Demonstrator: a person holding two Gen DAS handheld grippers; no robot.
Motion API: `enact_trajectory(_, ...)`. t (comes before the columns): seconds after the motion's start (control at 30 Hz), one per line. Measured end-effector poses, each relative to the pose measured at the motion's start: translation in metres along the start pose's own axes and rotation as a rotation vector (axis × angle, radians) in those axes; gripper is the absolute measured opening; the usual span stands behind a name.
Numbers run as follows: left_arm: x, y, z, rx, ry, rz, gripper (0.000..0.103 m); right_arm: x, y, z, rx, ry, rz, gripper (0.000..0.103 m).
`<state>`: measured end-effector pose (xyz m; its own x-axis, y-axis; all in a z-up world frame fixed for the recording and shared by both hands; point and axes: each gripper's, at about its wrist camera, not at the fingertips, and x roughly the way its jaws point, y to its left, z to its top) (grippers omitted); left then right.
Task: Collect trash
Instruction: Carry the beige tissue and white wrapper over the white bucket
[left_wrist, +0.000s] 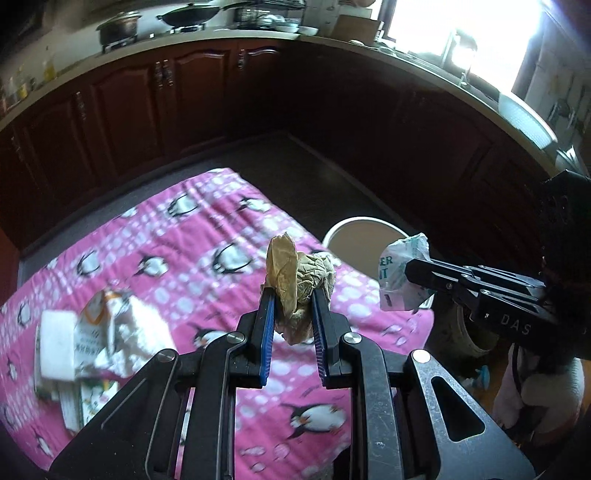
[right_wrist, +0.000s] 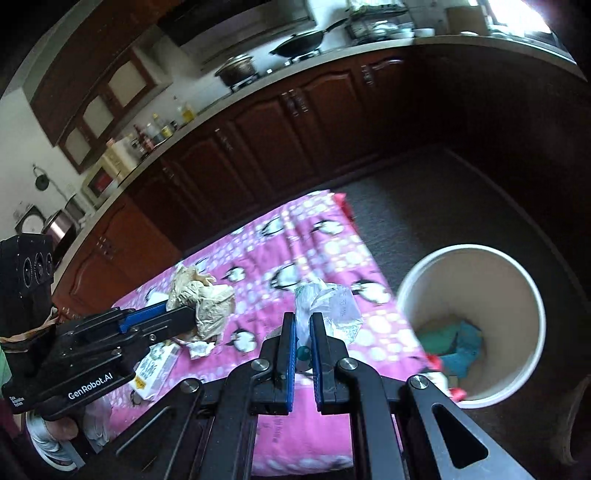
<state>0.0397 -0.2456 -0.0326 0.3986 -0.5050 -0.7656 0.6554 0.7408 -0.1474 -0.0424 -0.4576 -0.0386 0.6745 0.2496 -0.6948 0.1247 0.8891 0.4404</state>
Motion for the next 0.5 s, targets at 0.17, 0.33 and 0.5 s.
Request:
enact_trajectory(0.17,0.015,-0.027,0.015,0.046,0.006,-0.023,0.017,-0.014,-0.031,0.001,0.04,-0.02,-0.054,0.007)
enact_trajectory(0.33,0.036,-0.049,0.027,0.073,0.026,-0.052,0.017,-0.024,-0.064,0.001,0.084,-0.032,-0.104,0.007)
enact_trajectory(0.5,0.061,-0.066,0.037,0.082,0.051,-0.083,0.017,-0.026,-0.09,-0.001,0.12,-0.027,-0.147,0.007)
